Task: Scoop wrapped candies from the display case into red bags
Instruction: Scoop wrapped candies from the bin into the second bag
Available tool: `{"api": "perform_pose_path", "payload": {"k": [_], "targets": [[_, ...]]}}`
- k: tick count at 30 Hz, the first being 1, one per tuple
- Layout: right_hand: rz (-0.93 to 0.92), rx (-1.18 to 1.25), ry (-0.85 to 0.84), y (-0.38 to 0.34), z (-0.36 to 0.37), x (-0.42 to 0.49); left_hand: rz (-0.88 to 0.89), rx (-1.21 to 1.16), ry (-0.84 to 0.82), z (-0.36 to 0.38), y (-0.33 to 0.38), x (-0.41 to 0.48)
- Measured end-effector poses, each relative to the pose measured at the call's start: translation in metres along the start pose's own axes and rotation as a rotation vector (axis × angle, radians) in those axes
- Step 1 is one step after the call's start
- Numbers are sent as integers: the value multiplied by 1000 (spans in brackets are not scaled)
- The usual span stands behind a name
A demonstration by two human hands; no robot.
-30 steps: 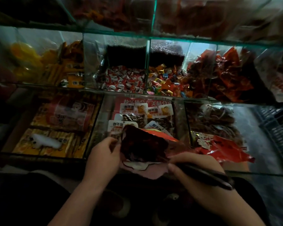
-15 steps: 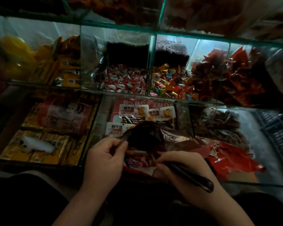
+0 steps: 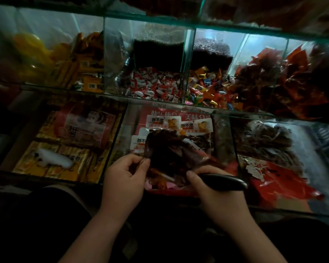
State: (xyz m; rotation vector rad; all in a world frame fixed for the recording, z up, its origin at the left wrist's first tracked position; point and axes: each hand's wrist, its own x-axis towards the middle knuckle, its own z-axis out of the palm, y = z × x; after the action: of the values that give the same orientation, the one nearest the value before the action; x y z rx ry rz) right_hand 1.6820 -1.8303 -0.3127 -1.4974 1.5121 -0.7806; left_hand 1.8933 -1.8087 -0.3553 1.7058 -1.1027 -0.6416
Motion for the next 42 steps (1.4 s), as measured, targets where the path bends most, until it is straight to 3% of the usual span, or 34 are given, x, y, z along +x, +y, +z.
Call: {"api": "perform_pose_path", "payload": {"k": [3,6,12,18,21,29,34,37,42], "targets": [[148,162,160,-1,-1,-1,-11,-16,-2,0,0,-2],[154,232,239,-6,-11,-1,25,19,20,-2,-4,-1],[335,498,26,-7,-25,-4,120,117,24,-1,-2,-3],[15,118,135,0,-40,-7,156,151,38,0,4,-7],[-4,191,113,2,-37,-8,164,135,31,4,8,-9],[235,575,270,11,-45,-1,136,167,91,-3,16,-8],[145,577,251,6,-48,-6,396,280,169,-7,35,-11],[132,563,223,-3,-55,-10,456,245,89,0,46,-13],[57,581,216,-29,-63,-30,229,418,-242,21,53,-15]]}}
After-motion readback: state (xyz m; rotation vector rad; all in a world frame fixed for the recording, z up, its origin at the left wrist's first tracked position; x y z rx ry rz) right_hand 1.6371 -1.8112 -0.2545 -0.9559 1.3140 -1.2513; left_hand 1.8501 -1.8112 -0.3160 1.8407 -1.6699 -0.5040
